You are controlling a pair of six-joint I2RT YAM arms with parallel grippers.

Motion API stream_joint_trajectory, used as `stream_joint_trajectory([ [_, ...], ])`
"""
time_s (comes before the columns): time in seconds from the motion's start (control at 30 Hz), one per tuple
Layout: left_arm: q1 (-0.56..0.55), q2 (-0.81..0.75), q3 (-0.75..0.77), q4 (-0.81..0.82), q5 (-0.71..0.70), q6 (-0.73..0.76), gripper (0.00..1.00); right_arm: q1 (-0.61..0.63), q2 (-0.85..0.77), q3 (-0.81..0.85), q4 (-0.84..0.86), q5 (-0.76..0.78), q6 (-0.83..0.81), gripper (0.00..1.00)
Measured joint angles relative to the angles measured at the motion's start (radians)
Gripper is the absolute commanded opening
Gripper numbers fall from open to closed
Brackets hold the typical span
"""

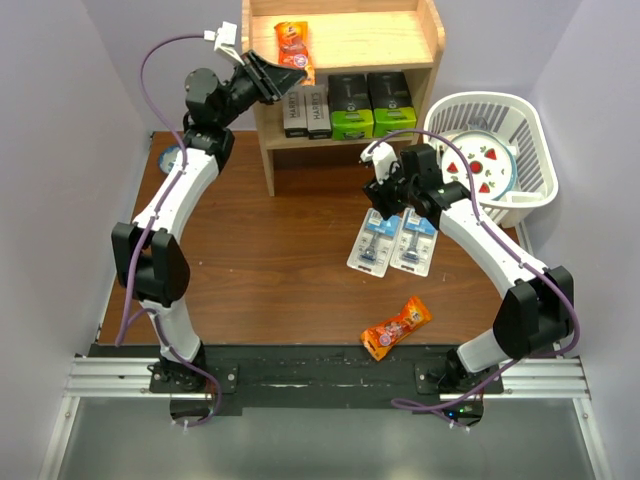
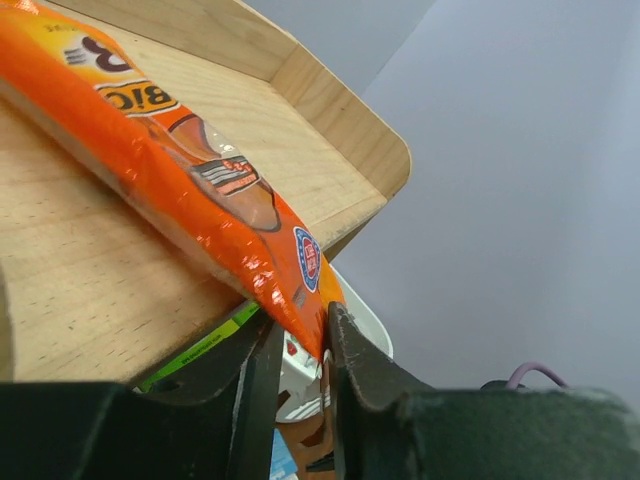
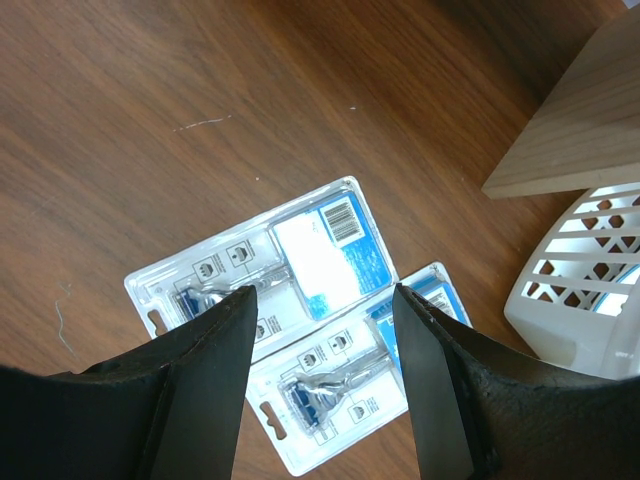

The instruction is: Place and organize the shaving razors onto the shelf

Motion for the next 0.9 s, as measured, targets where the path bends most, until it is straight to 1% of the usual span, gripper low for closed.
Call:
stream_joint_trajectory([
  [0.1,0.002,0.000,-0.007,-0.013,-0.004,-0.007,0.02,0.000,0.000,0.000,0.002,0.000,0.002,0.60],
  [0.13,0.002,0.000,-0.010,-0.017,-0.007,-0.010,0.00,0.000,0.000,0.000,0.004,0.000,0.002,0.60],
  [0.4,0.005,0.000,-0.012,-0.018,-0.047,-0.036,0.00,0.000,0.000,0.000,0.007,0.000,0.006,0.60],
  [0.67,0.013,0.000,0.040,-0.066,-0.143,-0.078,0.00,0.000,0.001,0.000,0.008,0.000,0.009,0.60],
  [0.9,0.021,-0.003,0.041,-0.078,-0.138,-0.103,0.00,0.000,0.018,0.002,0.014,0.000,0.009,0.60],
])
